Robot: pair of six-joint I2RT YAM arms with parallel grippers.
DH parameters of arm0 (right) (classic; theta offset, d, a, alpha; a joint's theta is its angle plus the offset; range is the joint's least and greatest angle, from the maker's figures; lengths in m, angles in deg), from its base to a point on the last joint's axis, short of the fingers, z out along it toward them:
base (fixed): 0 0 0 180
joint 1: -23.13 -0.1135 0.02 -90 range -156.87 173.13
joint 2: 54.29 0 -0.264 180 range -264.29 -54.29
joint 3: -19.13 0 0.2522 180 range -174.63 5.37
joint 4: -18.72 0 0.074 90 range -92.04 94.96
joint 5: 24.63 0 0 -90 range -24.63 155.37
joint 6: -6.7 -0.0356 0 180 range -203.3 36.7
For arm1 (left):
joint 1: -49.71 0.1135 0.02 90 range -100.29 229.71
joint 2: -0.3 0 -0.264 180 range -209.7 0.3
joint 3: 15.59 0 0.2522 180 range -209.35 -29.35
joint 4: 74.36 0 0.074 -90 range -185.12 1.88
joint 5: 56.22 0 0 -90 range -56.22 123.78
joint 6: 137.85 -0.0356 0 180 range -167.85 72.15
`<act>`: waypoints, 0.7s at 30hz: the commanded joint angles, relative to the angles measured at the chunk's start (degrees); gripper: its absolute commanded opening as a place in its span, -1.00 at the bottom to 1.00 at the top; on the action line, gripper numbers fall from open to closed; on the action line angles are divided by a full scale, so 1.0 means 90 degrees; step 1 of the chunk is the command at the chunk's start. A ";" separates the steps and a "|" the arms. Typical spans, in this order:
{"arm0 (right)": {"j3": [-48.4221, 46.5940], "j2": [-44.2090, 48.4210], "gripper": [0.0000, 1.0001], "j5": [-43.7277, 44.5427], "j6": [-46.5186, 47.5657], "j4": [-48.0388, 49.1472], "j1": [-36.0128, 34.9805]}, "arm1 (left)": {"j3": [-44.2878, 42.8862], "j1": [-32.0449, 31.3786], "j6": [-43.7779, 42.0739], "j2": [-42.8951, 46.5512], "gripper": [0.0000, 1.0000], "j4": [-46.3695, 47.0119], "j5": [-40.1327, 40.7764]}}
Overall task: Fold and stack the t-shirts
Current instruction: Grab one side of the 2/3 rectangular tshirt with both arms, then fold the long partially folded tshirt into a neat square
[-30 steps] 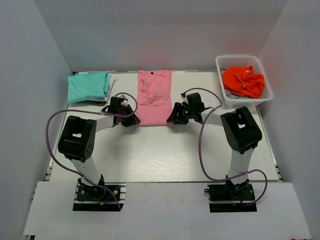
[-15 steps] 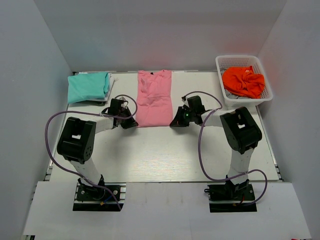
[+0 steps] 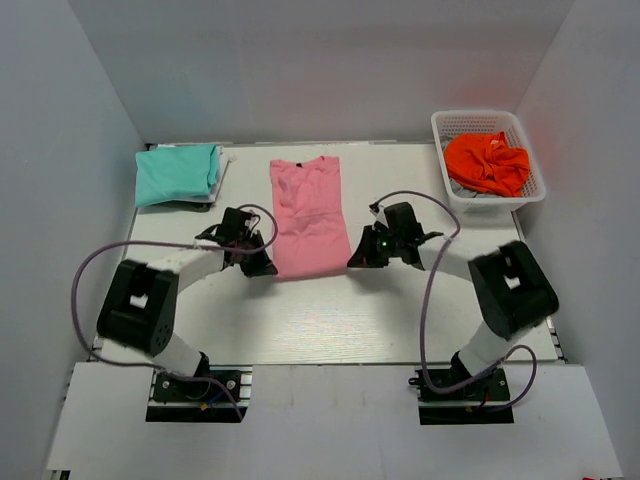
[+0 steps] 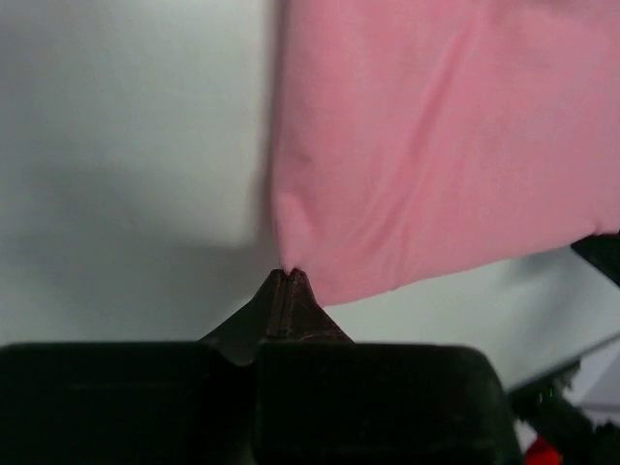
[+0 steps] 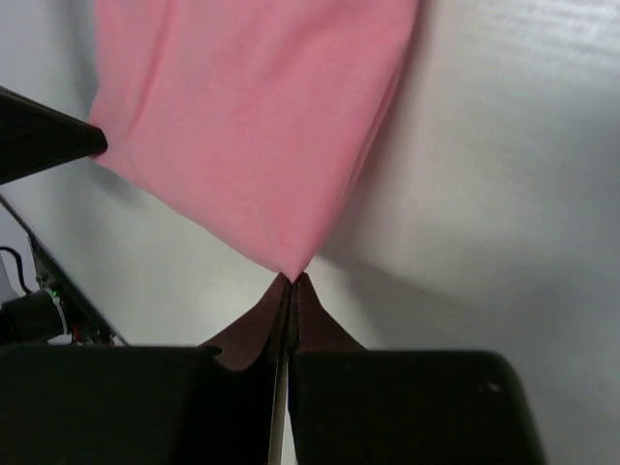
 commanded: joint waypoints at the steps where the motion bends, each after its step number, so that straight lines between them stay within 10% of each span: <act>1: 0.0351 0.1228 -1.00 -0.0012 0.0203 -0.0741 -0.0134 | 0.0196 -0.0163 -0.0035 0.1282 -1.00 -0.0931 -0.0544; 12: 0.0684 0.4288 -1.00 -0.0102 0.0554 -0.2763 -0.0496 | 0.0032 -0.0427 0.0102 0.3872 -1.00 -0.2873 -0.1230; 21: 0.0586 0.5198 -1.00 -0.0091 0.0330 -0.2269 -0.0476 | -0.0536 -0.0486 0.0229 0.4675 -1.00 -0.3071 -0.1016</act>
